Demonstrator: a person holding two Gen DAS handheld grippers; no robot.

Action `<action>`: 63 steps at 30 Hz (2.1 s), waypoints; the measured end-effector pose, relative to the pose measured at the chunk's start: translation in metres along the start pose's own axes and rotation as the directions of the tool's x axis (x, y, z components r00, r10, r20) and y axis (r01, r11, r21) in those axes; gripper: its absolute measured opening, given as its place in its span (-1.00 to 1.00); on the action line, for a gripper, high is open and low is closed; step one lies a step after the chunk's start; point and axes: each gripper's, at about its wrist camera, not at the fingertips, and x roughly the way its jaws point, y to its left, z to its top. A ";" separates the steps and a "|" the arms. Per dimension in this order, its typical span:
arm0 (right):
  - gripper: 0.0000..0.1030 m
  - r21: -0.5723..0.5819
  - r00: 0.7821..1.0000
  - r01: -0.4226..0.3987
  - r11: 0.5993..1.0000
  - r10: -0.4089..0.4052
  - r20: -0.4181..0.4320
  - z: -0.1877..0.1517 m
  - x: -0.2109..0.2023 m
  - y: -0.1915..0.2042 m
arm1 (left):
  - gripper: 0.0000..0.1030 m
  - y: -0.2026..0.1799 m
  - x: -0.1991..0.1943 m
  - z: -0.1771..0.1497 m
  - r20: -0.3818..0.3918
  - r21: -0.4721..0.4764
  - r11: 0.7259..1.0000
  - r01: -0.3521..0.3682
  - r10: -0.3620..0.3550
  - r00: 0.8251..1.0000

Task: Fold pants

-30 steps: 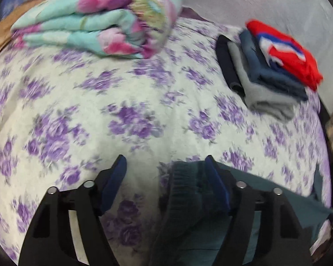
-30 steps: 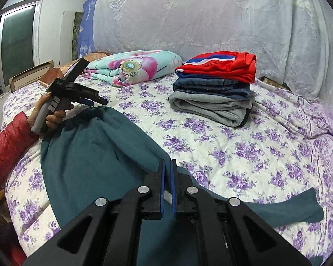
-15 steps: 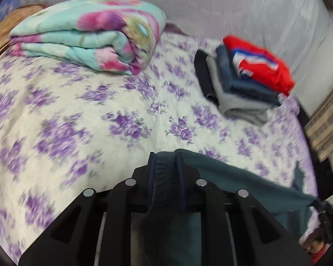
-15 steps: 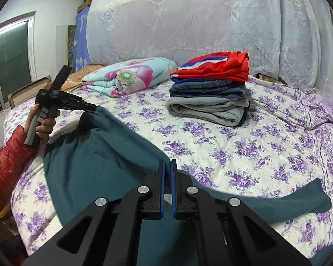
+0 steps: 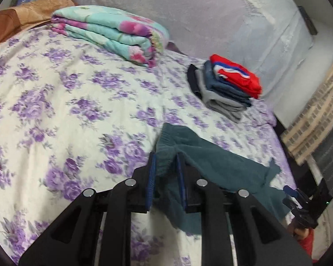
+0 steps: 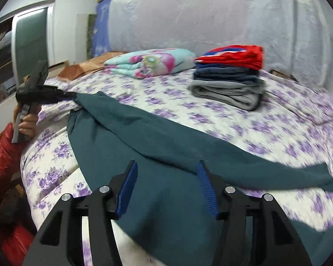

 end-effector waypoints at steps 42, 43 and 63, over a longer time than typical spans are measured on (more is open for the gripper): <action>-0.56 -0.145 0.996 0.053 0.988 -0.061 -0.057 -0.025 -0.015 0.024 | 0.11 -0.075 -0.019 -0.040 -0.052 0.179 0.984 0.000 0.009 0.999; -0.56 -0.166 0.996 0.055 0.985 -0.066 -0.064 -0.026 -0.014 0.025 | 0.12 -0.081 -0.004 -0.042 -0.079 0.200 0.980 0.005 0.011 0.997; -0.94 -0.325 0.990 0.039 0.945 -0.080 -0.115 -0.050 -0.027 0.055 | 0.29 -0.076 0.033 -0.072 -0.202 0.216 0.976 0.010 0.035 0.979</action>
